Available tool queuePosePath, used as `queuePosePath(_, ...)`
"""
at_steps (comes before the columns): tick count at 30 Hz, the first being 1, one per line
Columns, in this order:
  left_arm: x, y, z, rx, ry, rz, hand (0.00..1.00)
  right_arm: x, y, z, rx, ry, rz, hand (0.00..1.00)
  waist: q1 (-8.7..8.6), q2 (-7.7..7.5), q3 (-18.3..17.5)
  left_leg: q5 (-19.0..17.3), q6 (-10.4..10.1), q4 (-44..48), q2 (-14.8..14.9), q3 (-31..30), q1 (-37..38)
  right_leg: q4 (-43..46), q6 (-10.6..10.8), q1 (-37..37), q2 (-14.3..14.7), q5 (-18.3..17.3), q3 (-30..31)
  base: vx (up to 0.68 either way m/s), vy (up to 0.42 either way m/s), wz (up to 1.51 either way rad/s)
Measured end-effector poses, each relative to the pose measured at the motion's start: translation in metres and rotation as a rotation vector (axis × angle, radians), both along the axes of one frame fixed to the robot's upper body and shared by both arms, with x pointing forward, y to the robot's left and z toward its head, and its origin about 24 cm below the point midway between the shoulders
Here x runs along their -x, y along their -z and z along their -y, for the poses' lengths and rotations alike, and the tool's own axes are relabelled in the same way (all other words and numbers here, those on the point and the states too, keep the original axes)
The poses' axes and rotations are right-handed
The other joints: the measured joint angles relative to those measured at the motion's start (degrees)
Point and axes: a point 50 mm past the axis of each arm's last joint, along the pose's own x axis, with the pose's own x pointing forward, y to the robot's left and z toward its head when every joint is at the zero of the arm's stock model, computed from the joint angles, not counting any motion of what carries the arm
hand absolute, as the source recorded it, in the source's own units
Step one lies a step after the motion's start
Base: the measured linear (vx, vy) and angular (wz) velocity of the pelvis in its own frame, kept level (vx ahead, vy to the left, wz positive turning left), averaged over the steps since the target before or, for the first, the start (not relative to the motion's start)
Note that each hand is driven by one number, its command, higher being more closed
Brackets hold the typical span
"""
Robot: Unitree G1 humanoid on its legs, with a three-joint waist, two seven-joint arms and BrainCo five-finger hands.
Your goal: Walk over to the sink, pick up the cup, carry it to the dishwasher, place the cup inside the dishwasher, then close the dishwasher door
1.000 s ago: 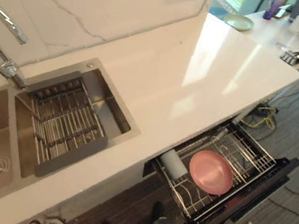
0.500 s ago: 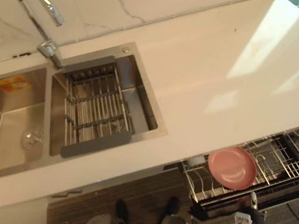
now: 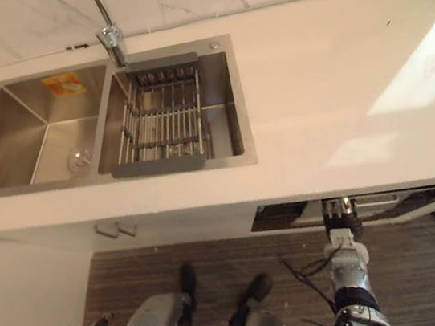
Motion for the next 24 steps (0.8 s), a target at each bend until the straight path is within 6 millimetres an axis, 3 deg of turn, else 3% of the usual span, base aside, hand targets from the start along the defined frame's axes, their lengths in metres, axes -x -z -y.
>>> queuePosePath(4, -0.014, -0.002, 0.005, 0.142, -0.132, 0.037, 0.00, 0.006, 0.004, -0.021, 0.085, -0.099, -0.013, 0.00, 0.48, -1.02, 0.67, -0.27, 0.21, 0.77, 1.50, -0.53, -0.66, 0.04, -0.86, -1.03, 1.63, -0.80, -0.04, -0.02, -0.090, -0.09)
queuePosePath(8, -0.002, -0.001, -0.003, 0.325, -0.370, 0.008, 0.00, 0.062, 0.052, -0.054, 0.187, -0.268, -0.183, 0.00, -0.47, -3.41, -0.14, -0.66, 1.91, 2.92, 2.53, -0.16, 0.37, 2.31, -3.62, -0.47, 2.34, -2.75, -0.04, 0.04, -0.002, -0.06)
queuePosePath(9, 0.000, -0.001, -0.005, 0.342, -0.398, 0.007, 0.00, 0.074, 0.062, -0.058, 0.176, -0.274, -0.225, 0.00, -0.66, -3.94, -0.40, -0.71, 1.96, 2.87, 2.56, -0.03, 0.40, 2.52, -3.81, -0.50, 2.34, -2.99, -0.05, 0.05, 0.039, 0.02)
queuePosePath(11, 0.003, -0.002, -0.012, 0.393, -0.469, 0.010, 0.00, 0.118, 0.099, -0.070, 0.171, -0.318, -0.403, 0.00, -1.23, -5.65, -1.12, -1.02, 2.40, 2.10, 2.80, 1.39, 1.41, 3.52, -3.78, -0.49, 2.16, -3.80, 0.05, 0.05, 0.054, -0.05)
queuePosePath(14, 0.012, -0.002, -0.020, 0.398, -0.547, 0.020, 0.00, 0.163, 0.127, -0.070, 0.172, -0.336, -0.596, 0.00, -2.10, -7.71, -2.16, -1.12, 2.55, 0.80, 3.02, 3.72, 2.33, 3.91, -3.68, -0.44, 1.75, -3.96, 0.03, 0.03, 0.068, -0.05)
queuePosePath(16, 0.022, -0.002, -0.023, 0.418, -0.634, 0.039, 0.00, 0.205, 0.145, -0.059, 0.157, -0.290, -0.758, 0.00, -2.57, -9.06, -3.01, -1.12, 2.55, -0.38, 2.95, 6.53, 3.31, 4.55, -3.39, -0.41, 0.92, -4.05, -0.16, 0.02, 0.102, -0.04)
queuePosePath(18, 0.024, -0.003, -0.023, 0.455, -0.712, 0.081, 0.00, 0.228, 0.151, -0.055, 0.133, -0.254, -0.835, 0.00, -2.49, -9.91, -3.40, -1.12, 2.55, -1.17, 2.67, 7.86, 3.80, 5.58, -2.88, -0.63, 0.03, -4.34, -0.29, 0.02, 0.124, 0.00)
queuePosePath(23, 0.039, -0.005, -0.032, 0.505, -0.856, 0.125, 0.00, 0.255, 0.161, -0.069, 0.038, -0.203, -0.912, 0.00, -2.35, -13.69, -4.77, -0.84, 2.94, -3.79, 0.98, 9.41, 4.25, 12.73, -0.06, -3.29, -4.57, -7.98, -1.65, 0.03, 0.126, 0.16)
queuePosePath(24, 0.037, -0.006, -0.035, 0.527, -0.851, 0.136, 0.00, 0.255, 0.163, -0.076, 0.022, -0.219, -0.917, 0.00, -2.22, -15.67, -4.73, -0.69, 2.70, 0.52, -0.68, 10.03, 3.71, 15.51, 0.23, -4.33, -7.43, -8.72, -1.81, 0.05, 0.119, 0.22)
